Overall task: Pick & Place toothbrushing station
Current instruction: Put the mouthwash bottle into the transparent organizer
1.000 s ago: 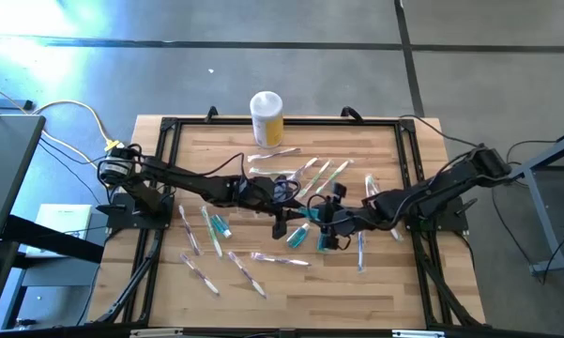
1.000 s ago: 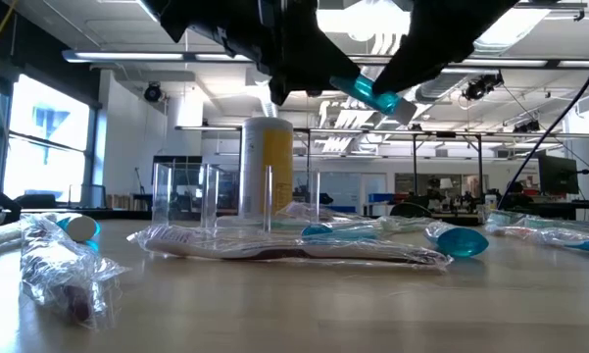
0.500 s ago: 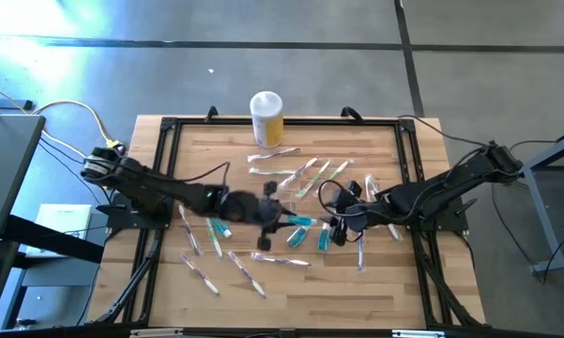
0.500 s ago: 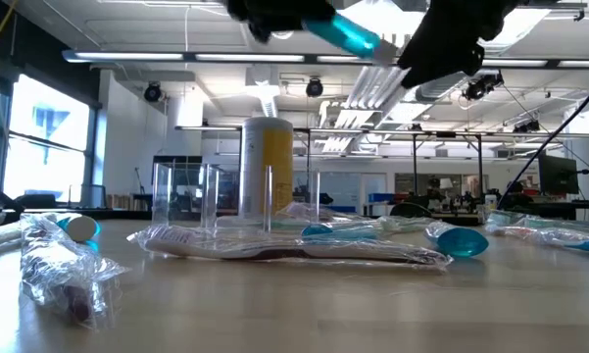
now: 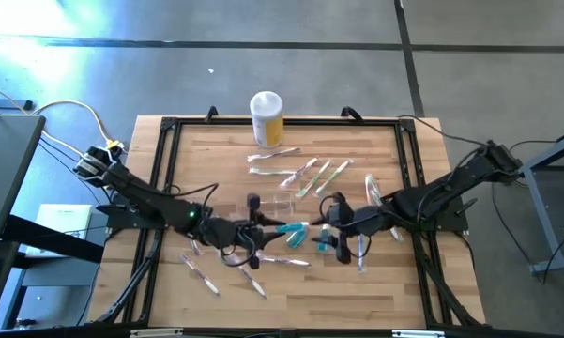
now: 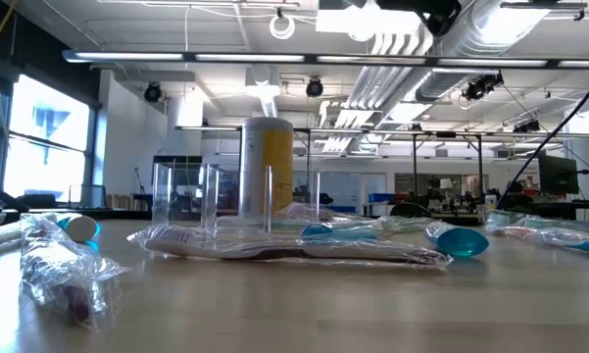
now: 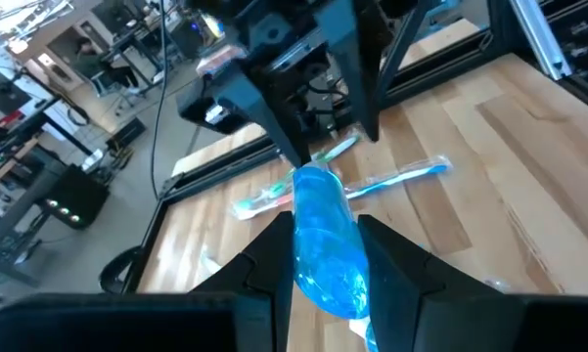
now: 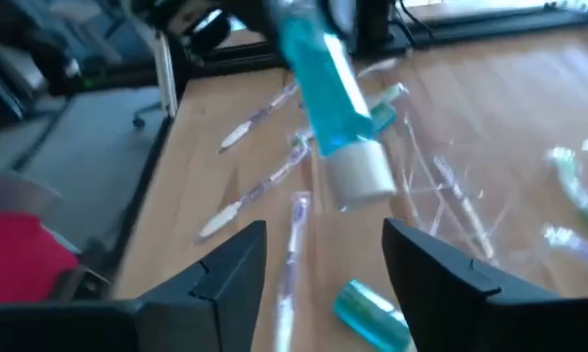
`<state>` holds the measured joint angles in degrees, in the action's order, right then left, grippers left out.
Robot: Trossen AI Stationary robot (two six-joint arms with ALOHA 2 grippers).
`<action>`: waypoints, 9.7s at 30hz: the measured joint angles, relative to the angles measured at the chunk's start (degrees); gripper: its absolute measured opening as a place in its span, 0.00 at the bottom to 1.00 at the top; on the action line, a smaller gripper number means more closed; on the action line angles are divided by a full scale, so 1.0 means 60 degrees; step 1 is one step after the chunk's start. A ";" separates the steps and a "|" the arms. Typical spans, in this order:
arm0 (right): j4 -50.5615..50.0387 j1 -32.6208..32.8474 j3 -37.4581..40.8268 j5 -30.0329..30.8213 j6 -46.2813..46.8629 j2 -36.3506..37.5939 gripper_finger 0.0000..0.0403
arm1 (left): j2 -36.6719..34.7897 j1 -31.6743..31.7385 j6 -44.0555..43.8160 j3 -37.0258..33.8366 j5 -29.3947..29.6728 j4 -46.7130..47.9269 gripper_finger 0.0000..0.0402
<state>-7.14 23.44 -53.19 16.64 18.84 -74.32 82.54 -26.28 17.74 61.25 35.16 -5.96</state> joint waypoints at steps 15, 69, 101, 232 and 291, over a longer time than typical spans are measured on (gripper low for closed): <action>0.1422 -0.0146 0.0000 0.0716 -0.1730 -0.0671 0.61 | -0.0003 0.0004 -0.0033 0.0000 -0.0025 -0.0052 0.21; 0.1041 -0.0597 0.0000 -0.0310 -0.2355 -0.0675 0.22 | -0.0003 0.0004 -0.0256 0.0000 0.0081 0.0418 0.72; -0.0808 -0.1180 0.0000 0.0799 -0.1243 -0.0675 0.22 | -0.0806 0.0004 -0.4277 -0.0004 0.1928 0.6982 0.74; -0.6709 -0.1804 -0.8069 0.6241 -1.4459 -0.8473 0.23 | -0.7959 0.0004 -0.5144 -0.6696 -0.0196 0.3734 0.74; -0.5472 -0.1843 -0.8576 0.6138 -1.5425 -0.9199 0.27 | -0.7748 0.0003 -0.5144 -0.6728 -0.0215 0.3801 0.74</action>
<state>-39.97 12.38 -104.64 53.46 -73.71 -129.51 36.05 -26.27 -13.13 20.88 33.87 16.85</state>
